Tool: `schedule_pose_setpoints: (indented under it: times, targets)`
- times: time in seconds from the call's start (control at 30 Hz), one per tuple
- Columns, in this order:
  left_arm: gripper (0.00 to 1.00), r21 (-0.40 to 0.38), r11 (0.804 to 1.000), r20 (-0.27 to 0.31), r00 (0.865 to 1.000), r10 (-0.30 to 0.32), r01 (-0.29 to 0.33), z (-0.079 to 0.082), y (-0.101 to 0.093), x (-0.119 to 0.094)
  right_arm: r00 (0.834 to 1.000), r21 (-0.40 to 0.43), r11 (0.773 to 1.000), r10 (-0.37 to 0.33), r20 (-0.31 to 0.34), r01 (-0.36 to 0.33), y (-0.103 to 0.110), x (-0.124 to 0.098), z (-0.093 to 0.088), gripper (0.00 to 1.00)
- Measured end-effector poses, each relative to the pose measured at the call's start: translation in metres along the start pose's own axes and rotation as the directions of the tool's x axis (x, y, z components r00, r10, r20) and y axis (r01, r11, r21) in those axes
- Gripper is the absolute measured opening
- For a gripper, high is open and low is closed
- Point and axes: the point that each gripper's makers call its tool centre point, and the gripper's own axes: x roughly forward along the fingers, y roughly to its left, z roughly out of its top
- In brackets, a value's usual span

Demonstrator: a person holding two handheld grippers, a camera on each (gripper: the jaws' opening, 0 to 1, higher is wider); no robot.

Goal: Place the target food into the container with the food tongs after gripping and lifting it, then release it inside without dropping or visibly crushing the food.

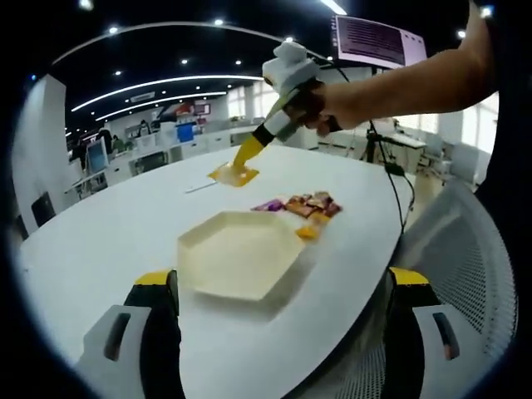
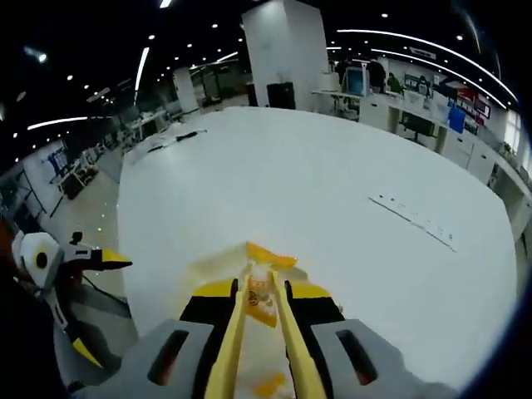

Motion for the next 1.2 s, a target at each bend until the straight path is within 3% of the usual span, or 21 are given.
schedule_pose_setpoints:
  times: [0.3,0.8,0.97,1.1,1.2]
  targets:
    - [0.99,0.000,1.000,0.004,1.000,0.011,-0.011,0.001,0.002,-0.001,0.998,-0.057,0.997,0.055,-0.005,-0.055,0.032,0.015,0.013,0.21]
    - [0.99,0.000,1.000,0.006,1.000,0.020,-0.020,0.001,0.003,-0.001,0.996,-0.098,0.991,0.086,-0.019,-0.088,0.045,0.020,0.018,0.21]
    - [0.99,0.002,1.000,0.005,1.000,0.020,-0.020,0.002,0.003,-0.001,0.992,-0.149,0.981,0.120,-0.030,-0.123,0.054,0.023,0.015,0.24]
    - [0.99,0.003,1.000,0.004,1.000,0.018,-0.018,0.002,0.002,-0.001,0.985,-0.139,0.975,0.169,-0.028,-0.171,0.062,0.024,0.015,0.27]
    - [0.99,0.002,1.000,0.003,1.000,0.019,-0.019,0.002,0.003,-0.001,0.987,-0.166,0.973,0.160,-0.027,-0.162,0.061,0.022,0.015,0.26]
